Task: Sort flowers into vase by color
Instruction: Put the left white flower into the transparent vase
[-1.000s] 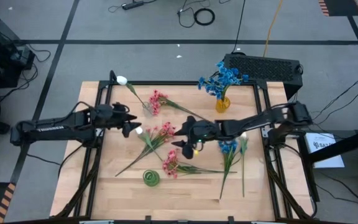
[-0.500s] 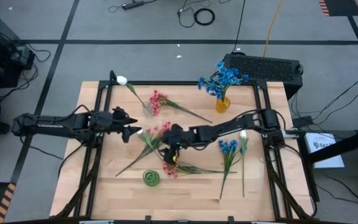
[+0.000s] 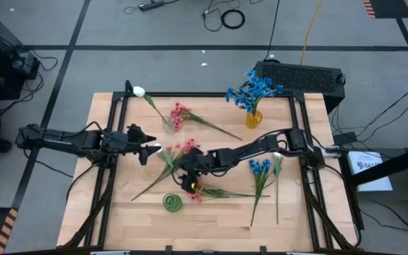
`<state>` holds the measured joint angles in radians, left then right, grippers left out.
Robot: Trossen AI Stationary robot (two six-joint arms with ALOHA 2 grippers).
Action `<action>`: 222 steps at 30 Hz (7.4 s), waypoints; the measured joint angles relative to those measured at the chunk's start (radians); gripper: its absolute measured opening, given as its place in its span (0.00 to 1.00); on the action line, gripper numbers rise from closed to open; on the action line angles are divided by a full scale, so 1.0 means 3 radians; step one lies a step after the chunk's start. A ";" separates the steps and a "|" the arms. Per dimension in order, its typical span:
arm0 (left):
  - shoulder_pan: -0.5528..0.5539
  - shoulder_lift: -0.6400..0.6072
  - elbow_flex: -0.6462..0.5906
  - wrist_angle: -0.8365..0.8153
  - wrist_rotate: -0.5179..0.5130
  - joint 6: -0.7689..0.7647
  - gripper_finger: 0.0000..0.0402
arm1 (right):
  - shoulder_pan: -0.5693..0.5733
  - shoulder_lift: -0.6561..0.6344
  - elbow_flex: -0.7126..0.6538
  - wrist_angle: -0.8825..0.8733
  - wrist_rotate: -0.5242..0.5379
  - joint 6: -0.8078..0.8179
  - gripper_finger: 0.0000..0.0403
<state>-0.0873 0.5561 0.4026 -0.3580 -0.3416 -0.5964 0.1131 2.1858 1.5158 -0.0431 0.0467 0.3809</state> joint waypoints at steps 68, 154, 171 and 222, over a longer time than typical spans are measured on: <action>-0.0092 0.0044 0.0000 0.0009 -0.0288 0.0034 0.68 | -0.0090 0.0220 -0.0001 0.0019 0.0088 -0.0467 0.00; -0.0284 0.1445 0.0266 0.2938 0.0437 0.1658 0.86 | -0.0353 -0.0891 -0.1125 0.4464 -0.0351 -0.0984 0.00; -0.0284 0.1507 0.0266 0.3086 0.0496 0.1661 0.60 | -0.0377 -0.0680 -0.0891 0.4446 -0.0323 -0.1086 0.00; -0.0283 0.0679 0.0266 0.0798 0.0437 0.1219 0.03 | -0.0554 -0.1118 -0.0895 0.2658 -0.0586 -0.0721 0.49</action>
<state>-0.1722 0.7597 0.4824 -0.1185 -0.2105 -0.2306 -0.0532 1.8503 1.2472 0.7544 -0.1291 0.1646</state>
